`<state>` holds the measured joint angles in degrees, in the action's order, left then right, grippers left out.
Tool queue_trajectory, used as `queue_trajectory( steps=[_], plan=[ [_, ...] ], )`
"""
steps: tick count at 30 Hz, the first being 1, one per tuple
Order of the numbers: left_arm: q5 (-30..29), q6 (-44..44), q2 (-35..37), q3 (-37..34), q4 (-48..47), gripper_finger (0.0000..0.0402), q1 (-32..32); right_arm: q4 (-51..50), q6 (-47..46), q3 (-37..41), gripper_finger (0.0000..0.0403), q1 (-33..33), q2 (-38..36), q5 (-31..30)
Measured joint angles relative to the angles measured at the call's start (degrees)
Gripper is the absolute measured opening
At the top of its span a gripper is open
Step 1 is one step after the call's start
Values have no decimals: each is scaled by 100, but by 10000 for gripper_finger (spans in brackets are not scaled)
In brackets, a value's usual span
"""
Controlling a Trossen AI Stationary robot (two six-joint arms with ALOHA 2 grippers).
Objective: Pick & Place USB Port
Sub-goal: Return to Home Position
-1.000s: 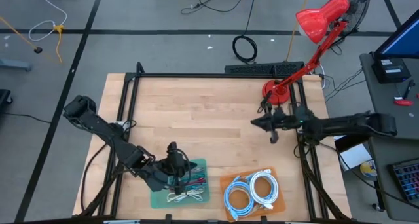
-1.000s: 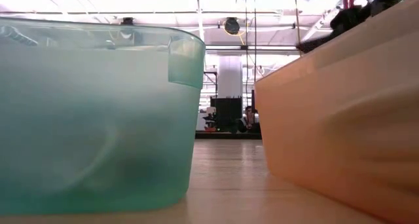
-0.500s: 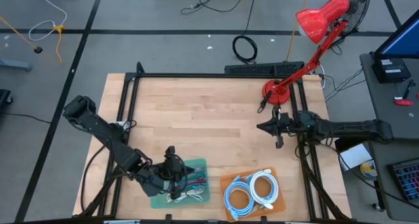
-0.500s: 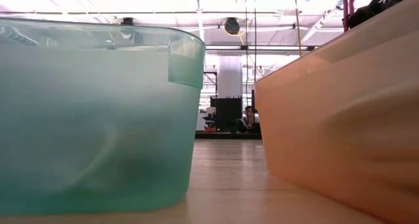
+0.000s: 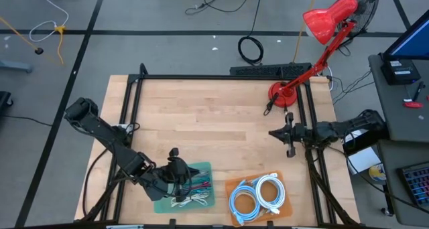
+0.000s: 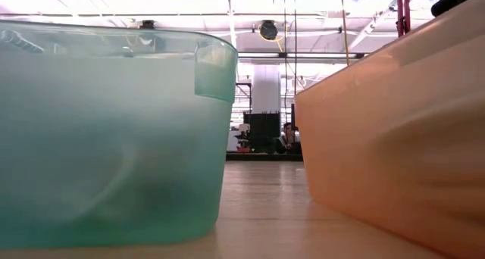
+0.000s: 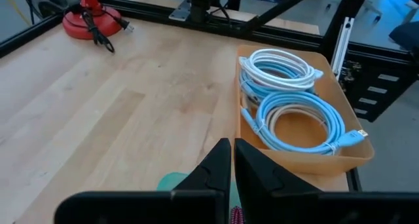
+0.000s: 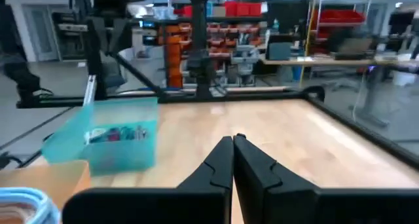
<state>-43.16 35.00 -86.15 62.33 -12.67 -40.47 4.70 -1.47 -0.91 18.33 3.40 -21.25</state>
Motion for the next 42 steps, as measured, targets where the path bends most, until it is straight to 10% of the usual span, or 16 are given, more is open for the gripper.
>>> queue_trajectory(
  steps=[42],
  plan=[
    [164, -598, 0, 2, 46, 21, -29, -307, 430, 4, 0, -2300, -326, 2292]
  ],
)
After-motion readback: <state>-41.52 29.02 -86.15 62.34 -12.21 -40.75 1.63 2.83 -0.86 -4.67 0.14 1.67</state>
